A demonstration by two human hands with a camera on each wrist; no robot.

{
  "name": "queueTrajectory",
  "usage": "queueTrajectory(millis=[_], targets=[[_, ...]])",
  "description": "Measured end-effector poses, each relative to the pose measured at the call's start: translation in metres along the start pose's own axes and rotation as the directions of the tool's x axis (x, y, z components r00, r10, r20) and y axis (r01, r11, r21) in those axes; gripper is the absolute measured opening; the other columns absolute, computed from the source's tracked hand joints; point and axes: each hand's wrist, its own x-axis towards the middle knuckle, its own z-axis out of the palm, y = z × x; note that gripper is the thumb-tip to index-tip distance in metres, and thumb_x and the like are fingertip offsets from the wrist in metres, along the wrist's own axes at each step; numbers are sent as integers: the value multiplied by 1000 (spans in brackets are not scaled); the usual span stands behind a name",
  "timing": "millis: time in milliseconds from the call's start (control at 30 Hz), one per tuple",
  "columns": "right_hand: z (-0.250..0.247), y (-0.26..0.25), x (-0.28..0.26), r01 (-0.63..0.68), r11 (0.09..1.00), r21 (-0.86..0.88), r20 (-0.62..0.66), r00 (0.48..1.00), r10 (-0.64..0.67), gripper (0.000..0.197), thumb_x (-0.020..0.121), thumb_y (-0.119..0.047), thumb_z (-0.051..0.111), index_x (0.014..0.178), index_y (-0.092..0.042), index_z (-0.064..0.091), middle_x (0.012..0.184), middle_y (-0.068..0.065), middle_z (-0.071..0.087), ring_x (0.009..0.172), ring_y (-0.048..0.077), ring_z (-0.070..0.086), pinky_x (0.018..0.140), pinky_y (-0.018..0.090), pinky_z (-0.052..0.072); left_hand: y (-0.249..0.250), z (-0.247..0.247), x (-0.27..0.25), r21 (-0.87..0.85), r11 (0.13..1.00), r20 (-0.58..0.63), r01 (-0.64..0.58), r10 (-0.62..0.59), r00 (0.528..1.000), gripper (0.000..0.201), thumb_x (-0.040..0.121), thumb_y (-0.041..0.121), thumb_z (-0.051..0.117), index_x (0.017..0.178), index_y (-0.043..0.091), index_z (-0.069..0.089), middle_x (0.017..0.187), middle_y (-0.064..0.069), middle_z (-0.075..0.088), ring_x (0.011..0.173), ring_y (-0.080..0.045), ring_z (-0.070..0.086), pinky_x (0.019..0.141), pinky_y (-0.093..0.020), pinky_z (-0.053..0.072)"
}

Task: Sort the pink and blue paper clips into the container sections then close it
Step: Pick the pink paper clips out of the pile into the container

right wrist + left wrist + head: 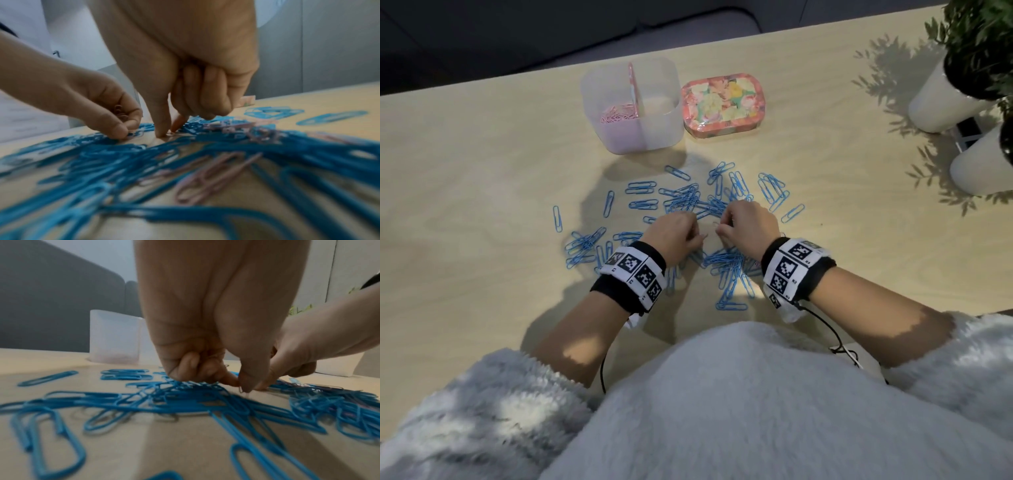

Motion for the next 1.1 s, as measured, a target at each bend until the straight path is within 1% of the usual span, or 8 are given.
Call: queueTrajectory(millis=[267, 367, 467, 600, 700, 800, 933, 1100], targets=[[-18, 30, 2, 85, 969, 233, 26, 995, -93, 13, 84, -13, 53, 73, -10, 57, 74, 11, 61, 67, 21, 54, 59, 27, 37, 4, -21, 11, -476, 870, 90, 128, -96, 991, 15, 82, 18, 65, 74, 6, 60, 62, 4, 55, 58, -10, 48, 59, -23, 39], [-41, 59, 0, -67, 738, 671, -13, 995, 102, 27, 84, 1, 49, 61, -13, 50, 61, 12, 54, 43, 8, 46, 45, 18, 35, 10, -21, 18, -652, 736, 171, 180, -89, 981, 3, 86, 15, 63, 85, 15, 60, 67, 5, 61, 53, -3, 52, 55, -16, 43], [-55, 78, -1, -205, 497, 843, 92, 966, 242, 21, 86, 5, 46, 76, -8, 58, 55, 7, 65, 36, 7, 50, 38, 11, 34, 23, -18, 28, -719, 653, 231, 240, -101, 968, 12, 91, 5, 52, 100, 11, 59, 64, 3, 54, 55, -6, 49, 54, -15, 42], [-59, 79, -5, -261, 286, 922, 185, 945, 269, 25, 87, 7, 34, 80, -2, 56, 61, 13, 51, 34, 10, 46, 33, 12, 26, 39, -15, 40, -767, 556, 280, 320, -159, 947, 23, 91, 5, 46, 72, 14, 52, 65, -3, 48, 47, -7, 49, 55, -22, 37], [-57, 76, -6, -348, 140, 927, 304, 916, 262, 25, 90, -8, 35, 70, -11, 49, 60, 4, 44, 34, 10, 41, 32, 12, 23, 47, -12, 45, -680, 692, 213, 242, -130, 968, 23, 89, 17, 55, 67, 18, 47, 63, 1, 45, 52, -9, 46, 55, -23, 36], [-47, 75, -2, -262, 344, 902, 176, 949, 262, 20, 90, -13, 54, 70, -9, 55, 49, 1, 49, 31, 7, 36, 34, 10, 22, 55, -7, 46, -362, 930, 76, 67, -42, 996, 9, 86, 22, 59, 80, 17, 56, 64, 6, 45, 60, -12, 43, 56, -24, 33], [-33, 74, 4, -63, 858, 510, -79, 990, 120, 9, 80, -17, 69, 79, -10, 64, 51, 7, 53, 43, 14, 45, 49, 22, 36, 59, 5, 48, -5, 998, 32, -70, 70, 997, 12, 87, 25, 56, 96, 19, 59, 99, -4, 61, 89, -25, 59, 71, -29, 40], [-33, 68, 13, -96, 972, 215, -32, 994, 105, 11, 77, -22, 67, 69, -18, 62, 61, 1, 60, 69, 26, 61, 72, 34, 49, 58, 7, 48, 8, 996, 5, -93, 93, 996, 10, 87, 21, 55, 94, 16, 60, 101, -5, 63, 93, -26, 59, 74, -31, 42]])
